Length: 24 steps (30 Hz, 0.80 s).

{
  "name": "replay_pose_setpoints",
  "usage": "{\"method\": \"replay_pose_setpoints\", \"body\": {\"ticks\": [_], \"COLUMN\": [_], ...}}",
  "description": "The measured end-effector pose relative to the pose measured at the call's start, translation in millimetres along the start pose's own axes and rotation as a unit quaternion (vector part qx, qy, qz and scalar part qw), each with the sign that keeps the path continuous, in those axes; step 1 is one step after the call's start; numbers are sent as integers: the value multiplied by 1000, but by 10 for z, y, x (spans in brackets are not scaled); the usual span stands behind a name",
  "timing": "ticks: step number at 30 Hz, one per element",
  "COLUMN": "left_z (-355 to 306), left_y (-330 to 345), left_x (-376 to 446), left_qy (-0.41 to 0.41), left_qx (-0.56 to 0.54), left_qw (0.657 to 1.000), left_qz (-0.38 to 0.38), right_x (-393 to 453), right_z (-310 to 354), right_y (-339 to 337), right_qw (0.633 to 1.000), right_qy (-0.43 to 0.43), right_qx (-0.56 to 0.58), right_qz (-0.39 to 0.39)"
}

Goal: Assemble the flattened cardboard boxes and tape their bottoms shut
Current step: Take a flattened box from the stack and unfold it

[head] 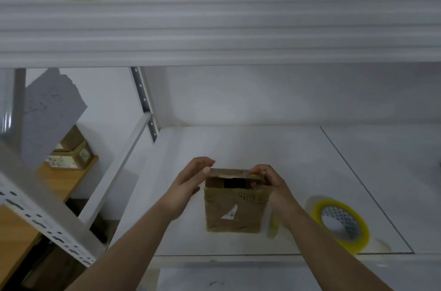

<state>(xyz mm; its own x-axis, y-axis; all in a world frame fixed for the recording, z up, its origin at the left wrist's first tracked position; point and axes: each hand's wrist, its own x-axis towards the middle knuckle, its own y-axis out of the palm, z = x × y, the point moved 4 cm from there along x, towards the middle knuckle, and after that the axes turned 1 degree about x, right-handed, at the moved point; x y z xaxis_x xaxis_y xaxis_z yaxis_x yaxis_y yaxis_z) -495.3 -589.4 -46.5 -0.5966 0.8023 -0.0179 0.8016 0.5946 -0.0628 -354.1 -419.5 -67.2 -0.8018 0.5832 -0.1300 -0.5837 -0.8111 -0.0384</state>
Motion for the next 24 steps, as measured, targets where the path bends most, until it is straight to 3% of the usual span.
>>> {"method": "replay_pose_setpoints", "body": {"ticks": [3, 5, 8, 13, 19, 22, 24], "left_z": [-62, 3, 72, 34, -251, -63, -19], "left_y": [46, 42, 54, 143, 412, 573, 570], "left_x": [-124, -111, -64, -42, 57, 51, 56], "left_qy": [35, 22, 19, 10, 75, 21, 25], "left_qx": [70, 130, 131, 206, 424, 589, 628], "left_qw": [995, 991, 990, 977, 903, 805, 774], "left_qz": [55, 22, -52, -47, 4, 66, 72], "right_x": [1, -9, -25, -23, -45, -99, -72], "right_z": [2, 0, -28, -45, 26, 139, 261], "right_y": [12, 7, -9, -2, 14, -99, -320], "right_qw": [1000, 999, 999, 1000, 994, 990, 989], "right_qy": [-8, -7, -7, -21, -34, -41, -40], "right_qx": [13, 35, 51, -17, -104, -126, -140], "right_qz": [-17, -27, -9, -15, 9, 43, 11]}}
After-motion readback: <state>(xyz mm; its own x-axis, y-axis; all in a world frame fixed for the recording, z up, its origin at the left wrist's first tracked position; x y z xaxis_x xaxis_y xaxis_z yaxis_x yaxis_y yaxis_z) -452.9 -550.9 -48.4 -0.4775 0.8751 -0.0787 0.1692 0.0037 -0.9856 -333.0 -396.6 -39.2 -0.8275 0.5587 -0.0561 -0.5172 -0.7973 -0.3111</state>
